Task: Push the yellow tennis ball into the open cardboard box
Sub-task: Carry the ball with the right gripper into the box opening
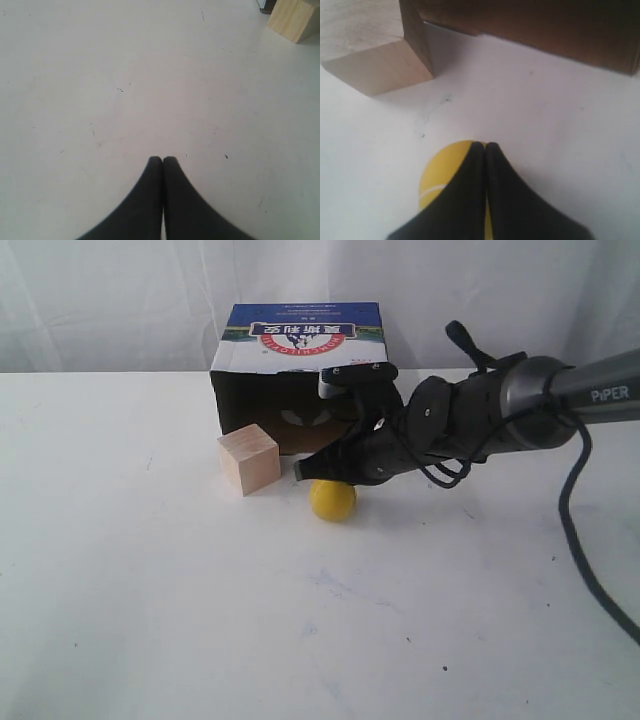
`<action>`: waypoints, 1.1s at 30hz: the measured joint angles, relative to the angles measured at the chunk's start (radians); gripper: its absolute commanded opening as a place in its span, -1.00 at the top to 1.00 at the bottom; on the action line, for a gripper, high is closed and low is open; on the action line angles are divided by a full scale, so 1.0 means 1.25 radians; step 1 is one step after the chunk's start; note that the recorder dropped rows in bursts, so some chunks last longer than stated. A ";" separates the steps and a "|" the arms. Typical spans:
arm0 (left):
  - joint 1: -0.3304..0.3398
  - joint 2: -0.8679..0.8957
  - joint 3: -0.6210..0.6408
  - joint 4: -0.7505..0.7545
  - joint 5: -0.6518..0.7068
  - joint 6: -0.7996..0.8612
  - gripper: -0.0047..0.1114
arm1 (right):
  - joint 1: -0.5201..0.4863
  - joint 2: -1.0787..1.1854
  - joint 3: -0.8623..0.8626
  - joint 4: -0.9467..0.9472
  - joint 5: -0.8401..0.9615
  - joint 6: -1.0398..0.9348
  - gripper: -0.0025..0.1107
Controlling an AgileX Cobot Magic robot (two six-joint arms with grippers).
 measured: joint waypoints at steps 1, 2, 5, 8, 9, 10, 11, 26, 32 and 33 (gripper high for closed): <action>0.000 0.000 0.000 0.000 0.000 0.000 0.92 | 0.000 0.003 -0.006 -0.002 -0.004 -0.006 0.96; 0.000 0.000 0.000 0.000 0.000 0.000 0.92 | 0.000 0.007 -0.014 -0.004 -0.008 -0.010 0.96; 0.000 0.000 0.000 0.000 0.000 0.000 0.92 | 0.000 0.009 -0.039 -0.006 -0.013 -0.022 0.96; 0.000 0.000 0.000 0.000 0.000 0.000 0.92 | 0.000 -0.003 -0.053 -0.008 0.000 -0.024 0.96; 0.000 0.000 0.000 0.000 0.000 0.000 0.92 | 0.000 -0.010 -0.055 -0.008 0.016 -0.024 0.96; 0.000 0.000 0.000 0.000 0.000 0.000 0.92 | 0.000 -0.015 -0.055 -0.008 0.037 -0.024 0.96; 0.000 0.000 0.000 0.000 0.000 0.000 0.92 | 0.000 -0.021 -0.055 -0.008 0.058 -0.024 0.96; 0.000 0.000 0.000 0.000 0.000 0.000 0.92 | 0.065 0.092 -0.089 0.008 0.090 -0.043 0.96; 0.000 0.000 0.000 0.000 0.000 0.000 0.92 | 0.014 0.121 -0.155 0.009 0.045 -0.061 0.96; 0.000 0.000 0.000 0.000 0.000 0.000 0.92 | 0.010 0.115 -0.164 0.009 0.044 -0.065 0.96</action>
